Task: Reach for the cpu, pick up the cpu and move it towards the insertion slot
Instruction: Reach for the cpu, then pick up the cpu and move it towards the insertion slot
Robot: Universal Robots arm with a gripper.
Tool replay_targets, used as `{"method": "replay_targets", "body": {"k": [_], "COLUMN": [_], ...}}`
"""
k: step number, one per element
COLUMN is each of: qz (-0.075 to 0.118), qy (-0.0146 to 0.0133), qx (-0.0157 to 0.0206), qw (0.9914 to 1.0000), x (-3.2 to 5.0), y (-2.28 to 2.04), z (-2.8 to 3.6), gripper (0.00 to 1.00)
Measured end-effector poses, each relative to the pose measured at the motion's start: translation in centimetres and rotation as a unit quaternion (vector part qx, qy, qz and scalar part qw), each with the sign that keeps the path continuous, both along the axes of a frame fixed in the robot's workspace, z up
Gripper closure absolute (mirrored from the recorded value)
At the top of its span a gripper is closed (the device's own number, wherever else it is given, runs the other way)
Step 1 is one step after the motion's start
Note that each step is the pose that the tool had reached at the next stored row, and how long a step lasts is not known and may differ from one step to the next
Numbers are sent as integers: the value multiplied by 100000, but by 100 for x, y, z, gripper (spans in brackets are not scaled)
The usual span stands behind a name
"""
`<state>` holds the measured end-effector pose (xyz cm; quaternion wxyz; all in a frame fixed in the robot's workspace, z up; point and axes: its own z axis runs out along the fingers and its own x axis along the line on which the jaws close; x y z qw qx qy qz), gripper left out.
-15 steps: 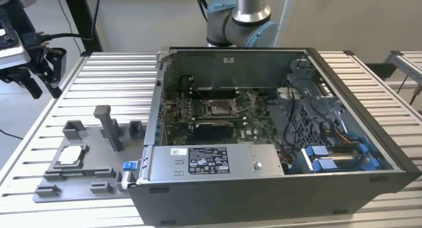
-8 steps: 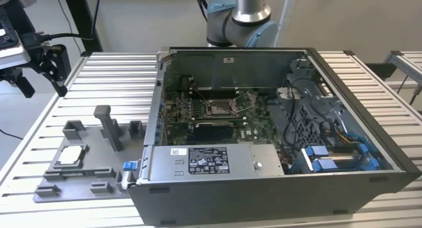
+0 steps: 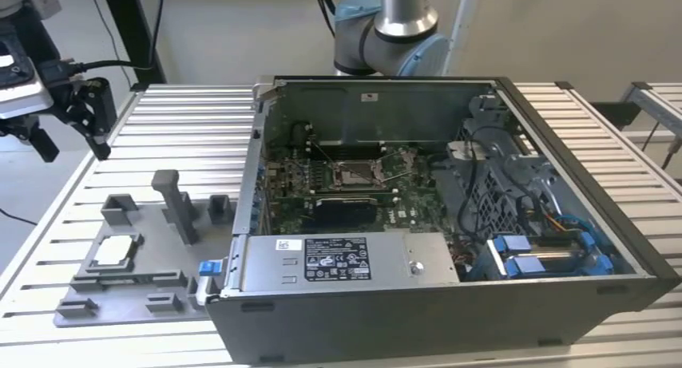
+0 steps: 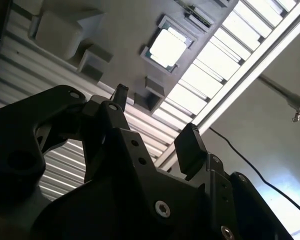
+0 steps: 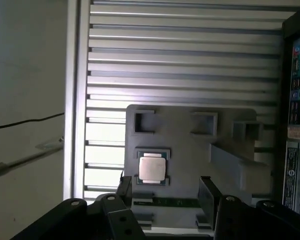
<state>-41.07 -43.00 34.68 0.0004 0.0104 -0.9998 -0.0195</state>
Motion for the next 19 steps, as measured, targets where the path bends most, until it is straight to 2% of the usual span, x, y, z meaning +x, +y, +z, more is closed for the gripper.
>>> {"method": "replay_targets", "body": {"k": [7, 19], "qz": [1, 1], "qy": [-107, -113], "qx": [-10, -14], "qw": [100000, 100000], "x": [-34, -44], "y": [0, 0], "z": [-108, -270], "gripper": [0, 0]}}
